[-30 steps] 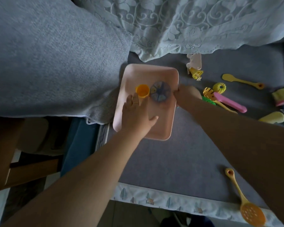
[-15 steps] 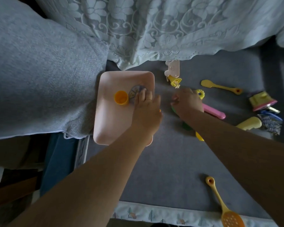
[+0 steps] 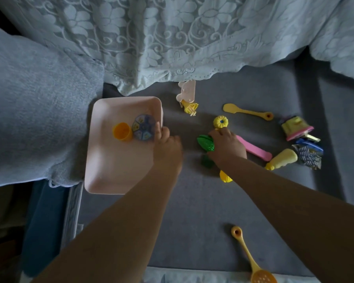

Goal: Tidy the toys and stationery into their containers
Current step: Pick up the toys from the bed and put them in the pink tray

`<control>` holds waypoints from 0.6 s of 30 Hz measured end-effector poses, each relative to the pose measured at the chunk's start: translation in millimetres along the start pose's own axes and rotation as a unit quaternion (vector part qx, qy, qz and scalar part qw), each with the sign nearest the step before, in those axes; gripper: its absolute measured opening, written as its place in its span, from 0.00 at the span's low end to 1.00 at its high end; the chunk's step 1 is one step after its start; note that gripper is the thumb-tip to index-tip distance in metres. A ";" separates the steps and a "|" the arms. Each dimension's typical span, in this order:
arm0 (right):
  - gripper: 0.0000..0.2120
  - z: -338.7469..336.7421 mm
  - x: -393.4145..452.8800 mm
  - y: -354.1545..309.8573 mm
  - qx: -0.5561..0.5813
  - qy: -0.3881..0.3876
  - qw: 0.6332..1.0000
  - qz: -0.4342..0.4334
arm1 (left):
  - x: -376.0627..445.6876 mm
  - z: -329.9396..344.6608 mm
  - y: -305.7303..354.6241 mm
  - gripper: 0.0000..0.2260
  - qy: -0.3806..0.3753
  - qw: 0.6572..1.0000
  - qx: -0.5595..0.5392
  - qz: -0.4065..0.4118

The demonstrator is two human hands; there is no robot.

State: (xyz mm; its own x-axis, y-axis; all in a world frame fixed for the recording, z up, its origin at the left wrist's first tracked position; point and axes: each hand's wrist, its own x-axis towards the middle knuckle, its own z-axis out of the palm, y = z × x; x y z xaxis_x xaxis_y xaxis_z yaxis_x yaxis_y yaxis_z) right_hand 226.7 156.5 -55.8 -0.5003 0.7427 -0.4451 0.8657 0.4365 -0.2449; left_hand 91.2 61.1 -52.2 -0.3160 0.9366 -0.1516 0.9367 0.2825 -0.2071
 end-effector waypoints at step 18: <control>0.27 -38.8 16.9 -105.0 0.315 0.051 0.947 -0.020 | 0.6 -52.1 -94.7 0.09 0.102 0.970 -0.176 -0.136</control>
State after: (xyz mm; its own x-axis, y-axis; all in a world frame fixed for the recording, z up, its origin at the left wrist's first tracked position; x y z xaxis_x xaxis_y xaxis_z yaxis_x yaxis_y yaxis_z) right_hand 126.8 142.9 -4.2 -0.5032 0.7918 -0.3463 0.6655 0.0994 -0.7397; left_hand 10.2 45.7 17.7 -0.5557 0.8289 0.0639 0.8278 0.5446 0.1346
